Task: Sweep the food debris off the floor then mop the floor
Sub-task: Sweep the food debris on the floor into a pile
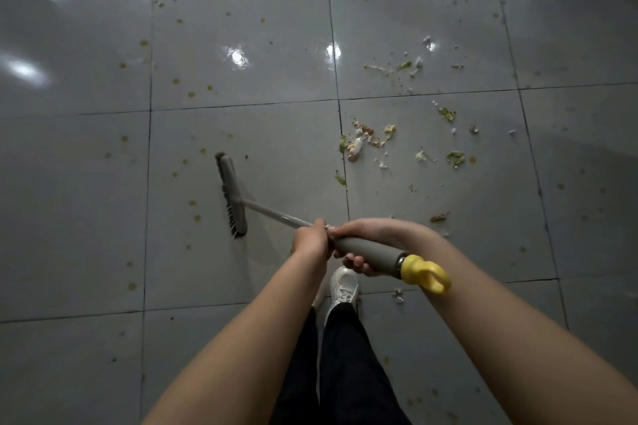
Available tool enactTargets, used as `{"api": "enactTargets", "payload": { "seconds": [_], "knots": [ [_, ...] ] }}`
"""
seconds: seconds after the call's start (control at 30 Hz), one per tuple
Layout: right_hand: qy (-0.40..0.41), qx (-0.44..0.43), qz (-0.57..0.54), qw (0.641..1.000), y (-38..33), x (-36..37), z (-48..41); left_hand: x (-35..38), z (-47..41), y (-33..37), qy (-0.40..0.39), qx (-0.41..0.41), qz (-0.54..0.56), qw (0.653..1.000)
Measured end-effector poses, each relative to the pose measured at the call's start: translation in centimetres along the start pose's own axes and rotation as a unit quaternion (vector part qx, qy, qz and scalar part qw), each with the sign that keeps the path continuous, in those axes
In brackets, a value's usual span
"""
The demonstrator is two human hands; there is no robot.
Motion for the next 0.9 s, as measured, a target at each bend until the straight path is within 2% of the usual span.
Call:
{"api": "enactTargets", "payload": {
  "seconds": [0.17, 0.3, 0.47, 0.67, 0.77, 0.9],
  "knots": [
    [-0.036, 0.046, -0.014, 0.998, 2.2, 0.8, -2.9, -1.2, -1.2, -4.4, 0.004, -0.048, 0.004, 0.999],
    [-0.008, 0.07, -0.015, 0.997, 3.7, -0.4, -3.8, 1.1, -1.4, -6.1, -0.043, -0.077, 0.009, 0.996],
    [0.074, 0.049, 0.003, 0.996, 4.2, -5.3, -1.2, 6.7, 0.0, -5.0, -0.107, -0.049, 0.032, 0.993],
    [0.184, 0.013, 0.027, 0.982, 3.1, -9.7, 4.4, 12.3, 3.5, -0.5, -0.188, 0.001, 0.038, 0.981],
    [0.207, -0.006, 0.026, 0.978, 2.4, -10.7, 6.6, 13.8, 4.9, 1.9, -0.207, 0.029, 0.049, 0.977],
    [0.197, -0.024, 0.01, 0.98, 2.4, -10.2, 7.4, 13.3, 5.4, 2.6, -0.186, 0.047, 0.026, 0.981]
  ]
}}
Point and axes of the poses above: each hand's wrist, its own z-axis away from the middle knuckle, its own x-axis out of the palm, y = z × x, the point moved 4 cm from there along -z, towards the middle knuckle, and after that the axes turned 14 degrees about -z, right-handed, at the moved point
